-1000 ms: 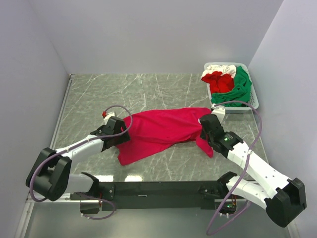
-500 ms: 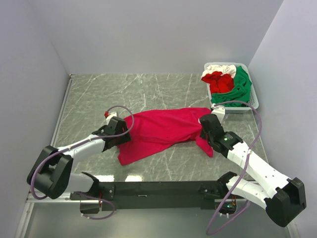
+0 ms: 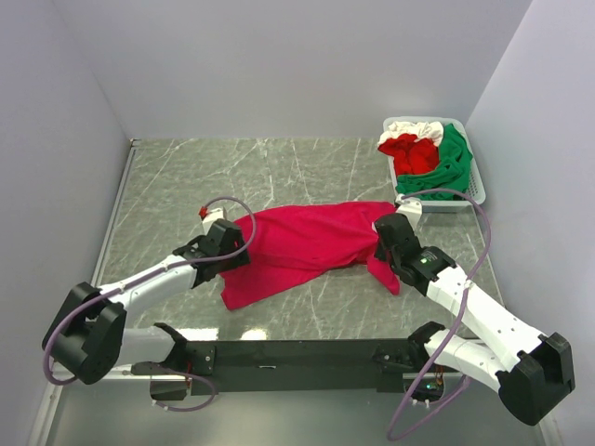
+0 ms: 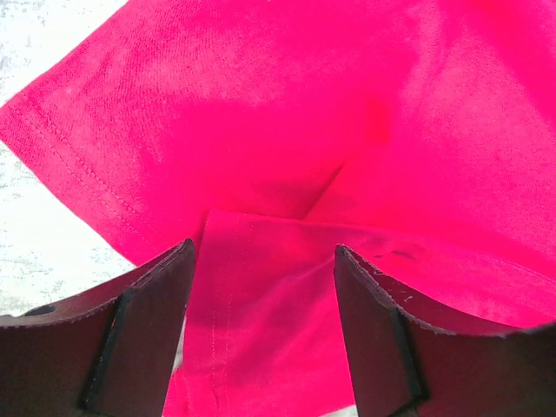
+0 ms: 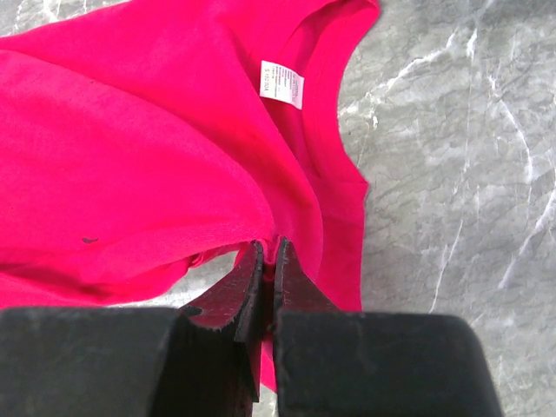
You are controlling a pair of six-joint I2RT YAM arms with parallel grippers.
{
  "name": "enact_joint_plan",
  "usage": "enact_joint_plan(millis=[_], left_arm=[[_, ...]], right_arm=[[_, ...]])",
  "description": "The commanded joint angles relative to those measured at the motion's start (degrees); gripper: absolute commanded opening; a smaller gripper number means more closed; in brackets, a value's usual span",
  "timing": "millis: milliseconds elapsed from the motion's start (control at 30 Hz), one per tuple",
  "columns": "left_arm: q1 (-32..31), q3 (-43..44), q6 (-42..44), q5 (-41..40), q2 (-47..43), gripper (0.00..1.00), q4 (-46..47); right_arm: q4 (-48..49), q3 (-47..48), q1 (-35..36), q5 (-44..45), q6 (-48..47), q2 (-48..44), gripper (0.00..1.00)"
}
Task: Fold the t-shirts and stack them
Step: Flatten the tshirt out
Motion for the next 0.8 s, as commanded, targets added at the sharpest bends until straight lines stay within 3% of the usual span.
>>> enact_joint_plan(millis=[0,267,767], left_arm=[[-0.2,1.6,-0.3,-0.9,1.2,0.71,0.6],[-0.3,1.6,0.0,-0.8,5.1,0.69,2.9],[-0.5,2.8,0.0,-4.2,3.1,0.36,0.5]], right_arm=[[2.2,-0.8,-0.4,0.5,-0.3,-0.7,0.00],[1.7,-1.1,-0.4,0.7,-0.3,-1.7,0.00],[1.7,-0.9,-0.4,0.7,-0.3,-1.7,0.00]])
